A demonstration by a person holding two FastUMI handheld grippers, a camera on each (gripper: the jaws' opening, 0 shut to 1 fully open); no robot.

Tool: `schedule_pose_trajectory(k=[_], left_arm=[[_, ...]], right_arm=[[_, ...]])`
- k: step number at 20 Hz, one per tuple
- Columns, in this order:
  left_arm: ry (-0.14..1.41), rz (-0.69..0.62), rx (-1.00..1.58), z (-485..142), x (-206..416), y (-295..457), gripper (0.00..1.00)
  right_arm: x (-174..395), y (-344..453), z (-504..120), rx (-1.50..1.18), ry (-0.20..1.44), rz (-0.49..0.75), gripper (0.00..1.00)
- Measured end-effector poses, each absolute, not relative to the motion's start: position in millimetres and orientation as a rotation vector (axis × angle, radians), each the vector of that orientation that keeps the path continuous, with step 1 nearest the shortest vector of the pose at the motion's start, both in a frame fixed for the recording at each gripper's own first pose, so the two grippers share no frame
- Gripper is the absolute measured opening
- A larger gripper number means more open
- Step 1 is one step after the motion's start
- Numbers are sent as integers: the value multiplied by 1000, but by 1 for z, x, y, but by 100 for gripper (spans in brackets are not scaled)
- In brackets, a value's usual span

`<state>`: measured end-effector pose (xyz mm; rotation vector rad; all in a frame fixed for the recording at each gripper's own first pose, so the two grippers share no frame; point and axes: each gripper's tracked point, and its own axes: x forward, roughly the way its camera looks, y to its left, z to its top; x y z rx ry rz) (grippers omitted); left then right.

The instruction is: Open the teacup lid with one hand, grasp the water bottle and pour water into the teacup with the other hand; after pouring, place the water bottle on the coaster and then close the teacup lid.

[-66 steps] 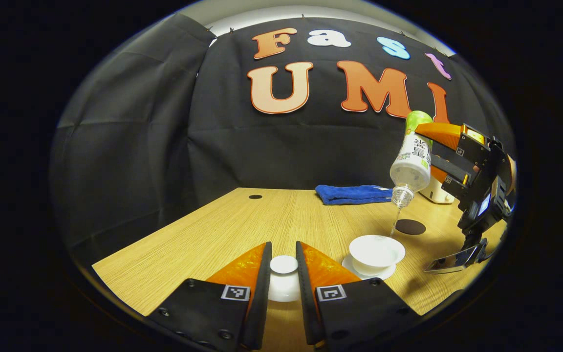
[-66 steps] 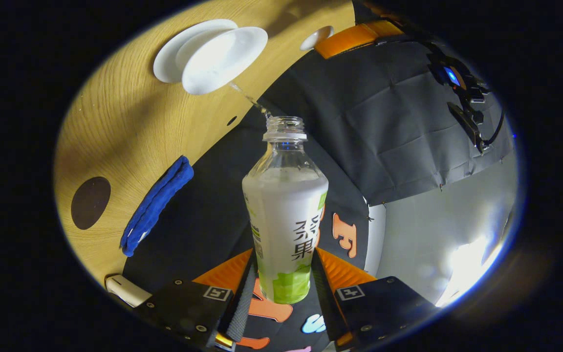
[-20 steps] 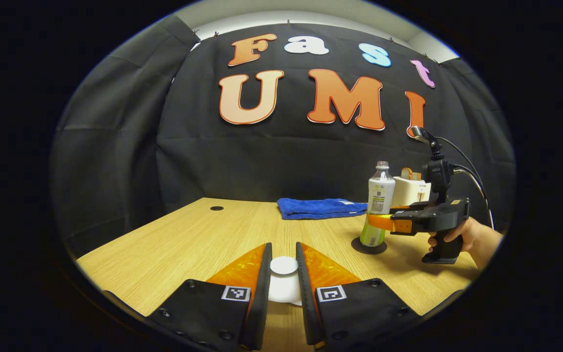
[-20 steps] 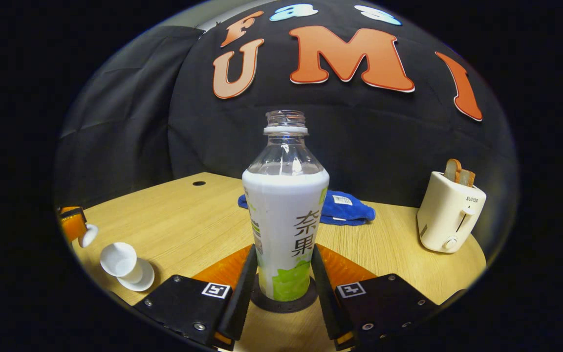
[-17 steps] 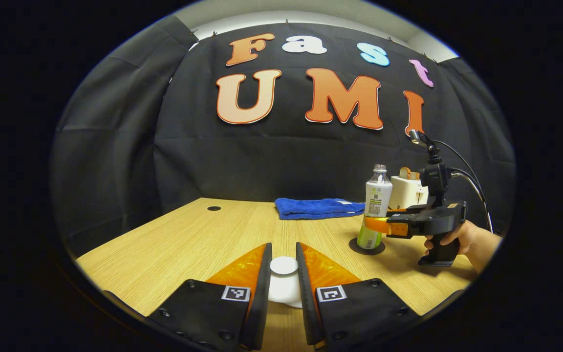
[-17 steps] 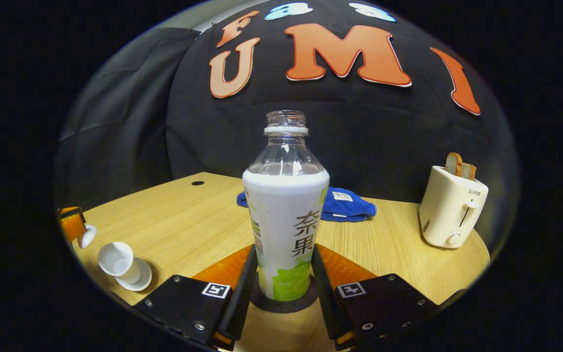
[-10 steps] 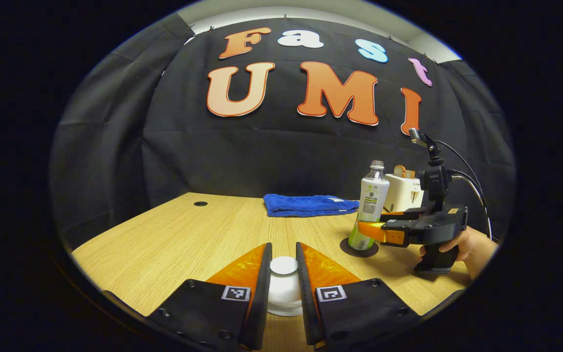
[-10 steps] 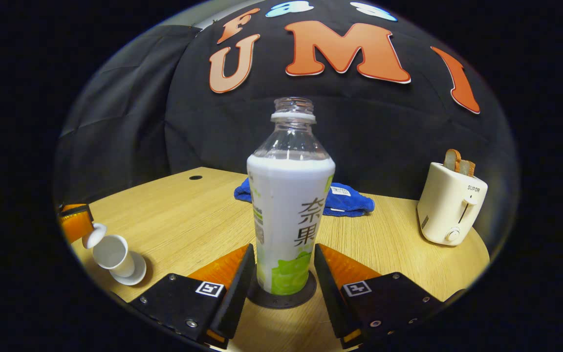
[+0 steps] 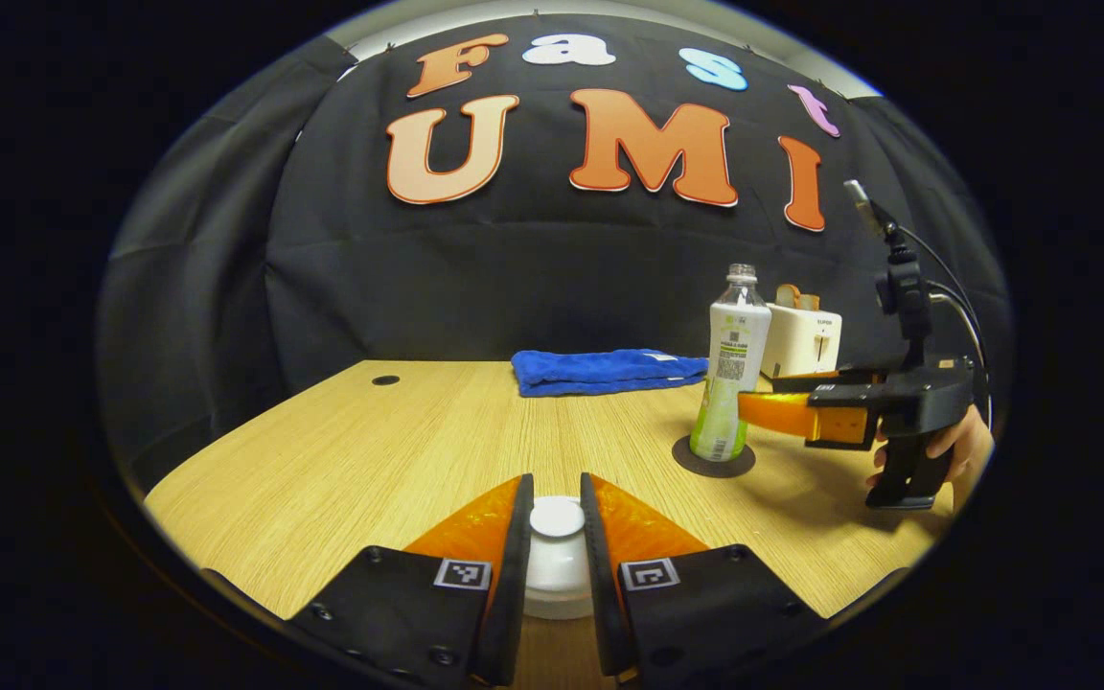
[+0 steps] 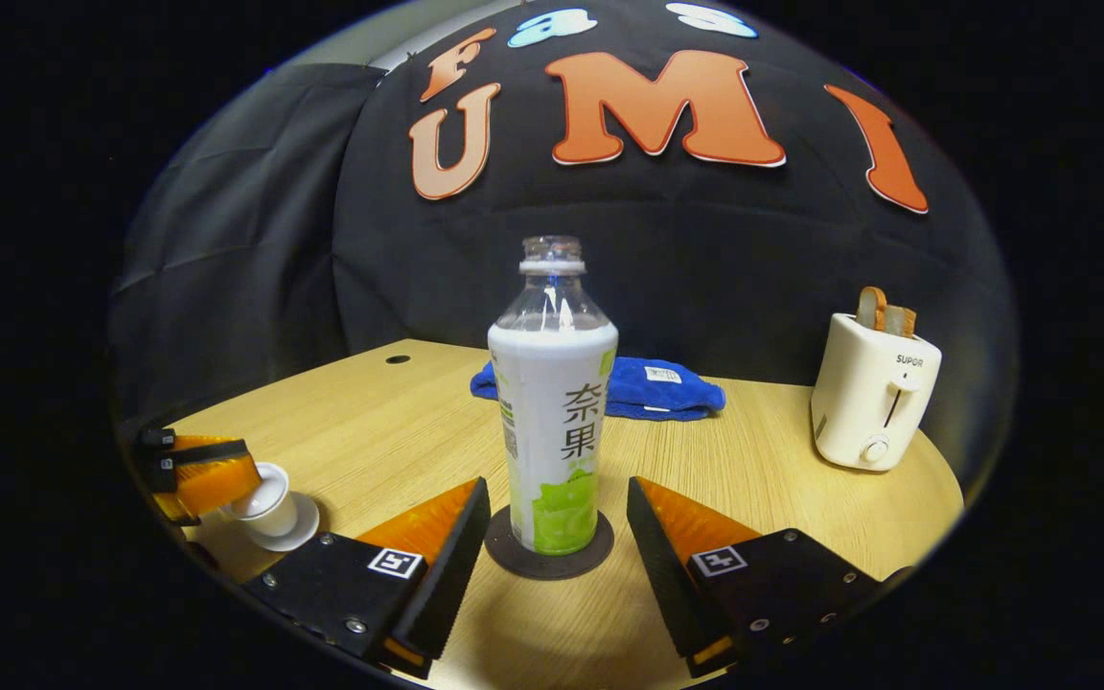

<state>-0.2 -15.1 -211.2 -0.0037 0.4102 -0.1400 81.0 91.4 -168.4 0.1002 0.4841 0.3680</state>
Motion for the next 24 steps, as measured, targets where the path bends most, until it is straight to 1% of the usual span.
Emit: schedule_pose_trajectory(k=[1,2,3,4,5,6,7,9,11,12,15,16,17,18,19,20,21,22,23,24], left_arm=[[406,-138,7,-210,-2,-15,36],[416,-128,30,-211,-3,-15,33],[417,-127,51,-211,-5,-14,36],[411,-127,66,-209,-5,-14,35],[399,-126,76,-205,-4,-15,42],[385,-127,78,-198,-4,-16,59],[364,-122,77,-190,-4,-16,63],[314,-94,79,-172,0,-14,82],[258,-82,61,-150,3,-19,89],[226,-77,40,-137,4,-23,96],[139,-78,-13,-101,7,-31,98],[116,-74,-19,-90,8,-32,94],[95,-72,-27,-82,9,-35,98],[76,-78,-36,-74,10,-39,98],[60,-84,-42,-67,9,-43,95],[44,-88,-45,-62,8,-46,95],[29,-91,-45,-55,8,-48,98],[17,-92,-45,-51,7,-50,95],[7,-100,-49,-48,6,-52,98],[1,-112,-62,-44,5,-56,95]], right_arm=[[77,89,-162,104,475,368,87],[74,87,-157,104,466,369,88],[70,85,-152,104,455,369,89],[67,82,-146,103,443,369,92],[63,80,-140,103,427,367,93],[59,77,-133,104,410,365,94],[55,75,-124,103,388,363,95],[47,69,-105,100,340,349,96],[39,61,-87,95,292,325,97],[35,55,-81,88,272,297,97],[19,40,-70,48,222,225,97],[15,36,-65,38,206,206,97],[12,32,-58,33,190,192,97],[8,29,-50,35,174,180,97],[4,25,-41,38,153,170,97],[2,22,-31,44,128,159,97],[-2,17,-22,47,105,149,97],[-4,13,-16,48,84,137,98],[-6,9,-10,49,69,126,98],[-8,5,-6,48,58,116,98]])
